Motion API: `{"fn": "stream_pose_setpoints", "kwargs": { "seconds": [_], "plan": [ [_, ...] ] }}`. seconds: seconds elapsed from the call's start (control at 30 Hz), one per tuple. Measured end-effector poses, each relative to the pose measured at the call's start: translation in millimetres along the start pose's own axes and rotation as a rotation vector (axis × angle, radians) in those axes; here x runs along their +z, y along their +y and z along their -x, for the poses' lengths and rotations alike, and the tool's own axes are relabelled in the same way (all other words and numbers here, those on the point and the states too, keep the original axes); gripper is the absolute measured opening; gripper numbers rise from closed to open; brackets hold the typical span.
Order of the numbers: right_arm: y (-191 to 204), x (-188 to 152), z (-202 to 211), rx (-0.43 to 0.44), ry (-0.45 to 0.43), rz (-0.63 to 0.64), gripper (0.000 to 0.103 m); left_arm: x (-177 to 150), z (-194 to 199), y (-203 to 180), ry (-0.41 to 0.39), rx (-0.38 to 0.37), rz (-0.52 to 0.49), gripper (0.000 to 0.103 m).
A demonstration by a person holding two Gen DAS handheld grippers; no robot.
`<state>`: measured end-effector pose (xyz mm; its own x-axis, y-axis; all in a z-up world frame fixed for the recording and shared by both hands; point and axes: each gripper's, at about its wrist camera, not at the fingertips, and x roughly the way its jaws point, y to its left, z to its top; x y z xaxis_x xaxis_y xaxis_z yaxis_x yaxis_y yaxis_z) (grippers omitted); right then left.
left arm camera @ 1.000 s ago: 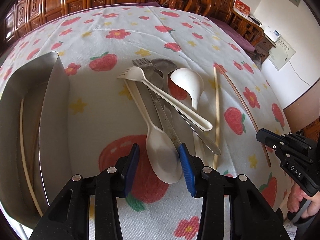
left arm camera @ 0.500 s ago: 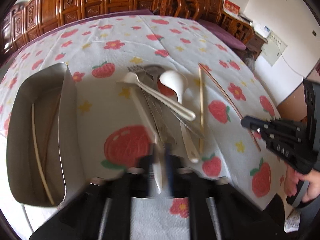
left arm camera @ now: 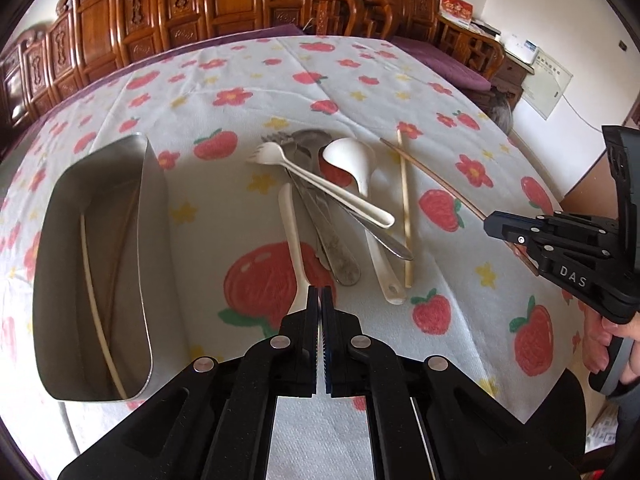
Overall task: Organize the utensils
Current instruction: 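Carry the white spoon into the metal tray and release it with left while right holds chopstick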
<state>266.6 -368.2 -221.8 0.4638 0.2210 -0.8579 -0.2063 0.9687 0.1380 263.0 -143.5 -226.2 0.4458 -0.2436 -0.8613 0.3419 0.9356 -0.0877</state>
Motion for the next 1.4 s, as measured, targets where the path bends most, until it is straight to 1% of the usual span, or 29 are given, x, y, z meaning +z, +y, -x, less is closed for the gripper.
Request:
{"fn": "stream_pose_setpoints", "kwargs": {
  "seconds": [0.33,0.6,0.73,0.97,1.17,1.4],
  "plan": [
    [1.1,0.5,1.4,0.002,-0.005,0.004,0.006,-1.1,28.4,5.2,-0.051,-0.047,0.002,0.0],
    [11.6,2.8,8.8,0.023,-0.03,0.023,0.006,-4.2,56.8,10.6,-0.095,-0.047,0.008,0.0],
    [26.3,5.0,17.1,0.033,-0.048,0.053,0.006,-3.4,68.2,15.6,-0.118,-0.025,0.0,0.0],
    [53.8,9.4,32.3,0.061,-0.084,0.102,0.006,-1.2,84.4,33.5,-0.155,0.009,0.02,0.0],
    [74.0,11.4,50.3,0.063,-0.132,0.141,0.006,-0.5,96.9,51.2,-0.196,0.046,0.045,0.0],
    [94.5,10.8,60.9,0.087,-0.153,0.172,0.006,1.1,102.3,76.4,-0.208,0.083,0.071,0.0]
  ]
}}
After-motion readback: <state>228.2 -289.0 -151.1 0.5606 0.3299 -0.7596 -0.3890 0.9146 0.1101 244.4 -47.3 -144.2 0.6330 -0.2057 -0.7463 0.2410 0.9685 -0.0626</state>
